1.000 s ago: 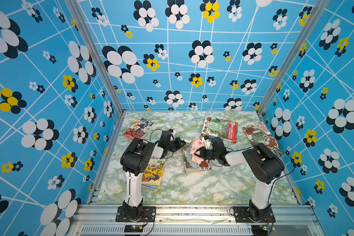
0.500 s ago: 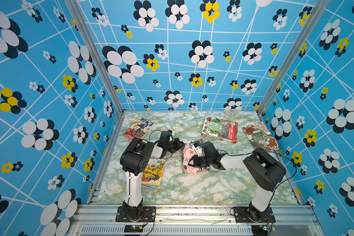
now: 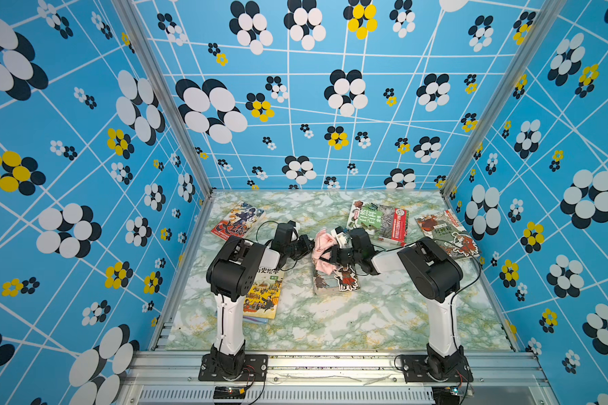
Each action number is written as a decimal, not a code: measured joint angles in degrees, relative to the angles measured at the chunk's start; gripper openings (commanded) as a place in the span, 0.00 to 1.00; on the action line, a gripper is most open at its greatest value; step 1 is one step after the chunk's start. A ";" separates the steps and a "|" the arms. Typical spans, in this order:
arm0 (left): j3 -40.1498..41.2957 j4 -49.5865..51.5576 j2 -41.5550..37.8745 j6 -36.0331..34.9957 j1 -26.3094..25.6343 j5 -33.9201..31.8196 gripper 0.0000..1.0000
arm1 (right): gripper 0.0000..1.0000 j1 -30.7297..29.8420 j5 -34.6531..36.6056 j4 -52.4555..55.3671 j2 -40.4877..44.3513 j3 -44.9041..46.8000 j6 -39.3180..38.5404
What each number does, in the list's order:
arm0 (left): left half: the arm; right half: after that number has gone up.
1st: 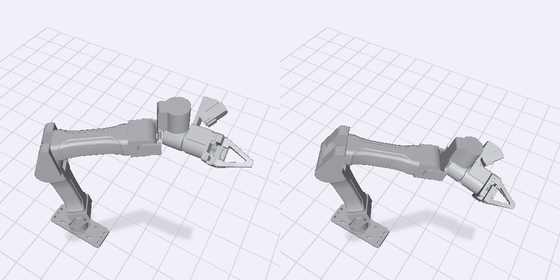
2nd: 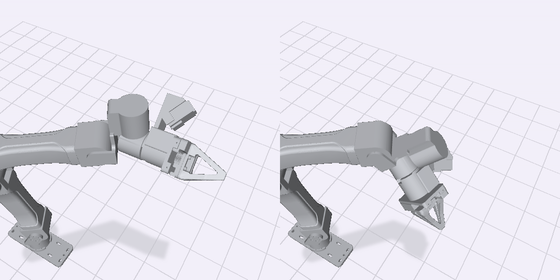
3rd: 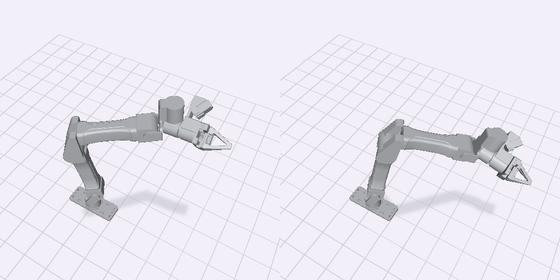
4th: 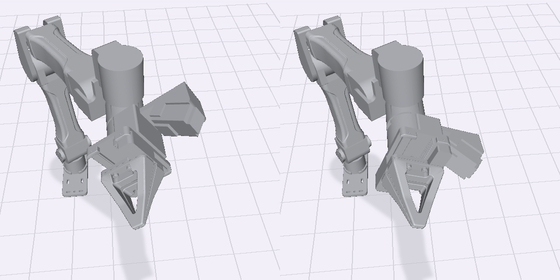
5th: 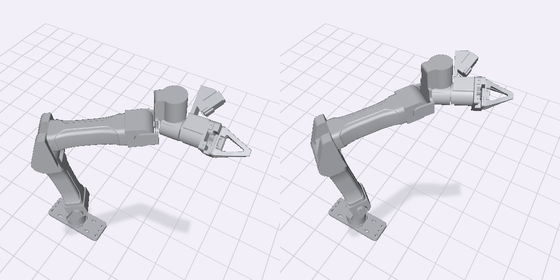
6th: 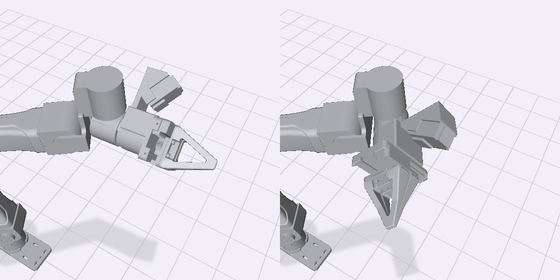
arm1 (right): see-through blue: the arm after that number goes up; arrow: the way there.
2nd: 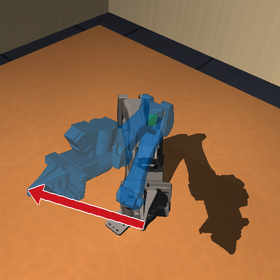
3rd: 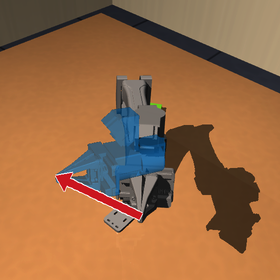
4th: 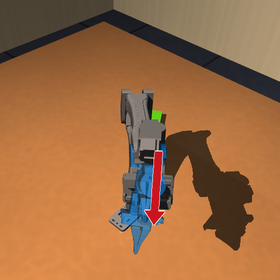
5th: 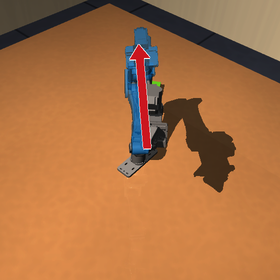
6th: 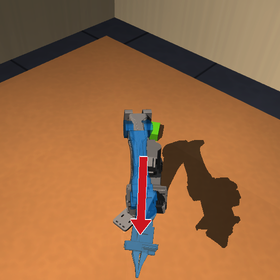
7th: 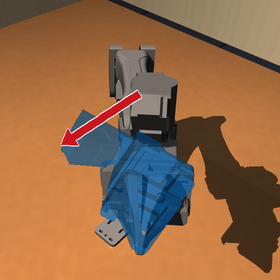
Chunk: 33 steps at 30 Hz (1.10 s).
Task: Wipe the cover of the book
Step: Wipe the dirt from the cover of the book.
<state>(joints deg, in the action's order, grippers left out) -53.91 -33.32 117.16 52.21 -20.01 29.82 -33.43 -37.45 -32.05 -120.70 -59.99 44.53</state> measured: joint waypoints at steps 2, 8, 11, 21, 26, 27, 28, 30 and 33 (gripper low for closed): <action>0.24 -0.20 0.33 -0.59 0.90 0.48 0.00 | 0.00 -3.02 1.20 3.48 0.87 -0.66 -2.27; 0.04 -1.14 0.98 -0.74 1.20 1.95 0.00 | 0.00 -8.26 0.74 10.56 9.49 9.49 -7.91; -0.39 -1.38 1.31 -0.66 0.83 2.89 0.00 | 0.00 -7.08 -0.68 10.10 14.29 16.63 -8.46; -1.01 -1.81 1.36 0.28 0.39 2.91 0.00 | 0.00 2.73 -5.44 7.48 15.78 20.24 -4.87; -0.85 -1.66 1.36 0.07 0.42 2.73 0.00 | 0.00 -8.76 -2.25 9.86 10.40 10.75 -4.76; -0.81 -1.57 1.36 0.00 0.50 2.73 0.00 | 0.00 -10.78 -2.23 10.27 9.92 9.88 -4.79; -0.81 -1.57 1.36 -0.11 0.50 2.73 0.00 | 0.00 -12.59 -2.21 10.88 9.73 9.64 -4.87; -0.81 -1.84 1.36 -0.09 0.50 2.71 0.00 | 0.00 -14.69 -2.93 11.58 10.19 11.17 -5.14; -0.81 -1.84 1.36 -0.09 0.48 2.71 0.00 | 0.00 -13.22 -3.23 12.04 13.66 15.80 -5.40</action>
<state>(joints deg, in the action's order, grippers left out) -54.72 -35.16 118.52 52.12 -19.53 32.53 -46.65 -40.69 -20.01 -107.04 -44.18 39.13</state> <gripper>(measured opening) 0.071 0.133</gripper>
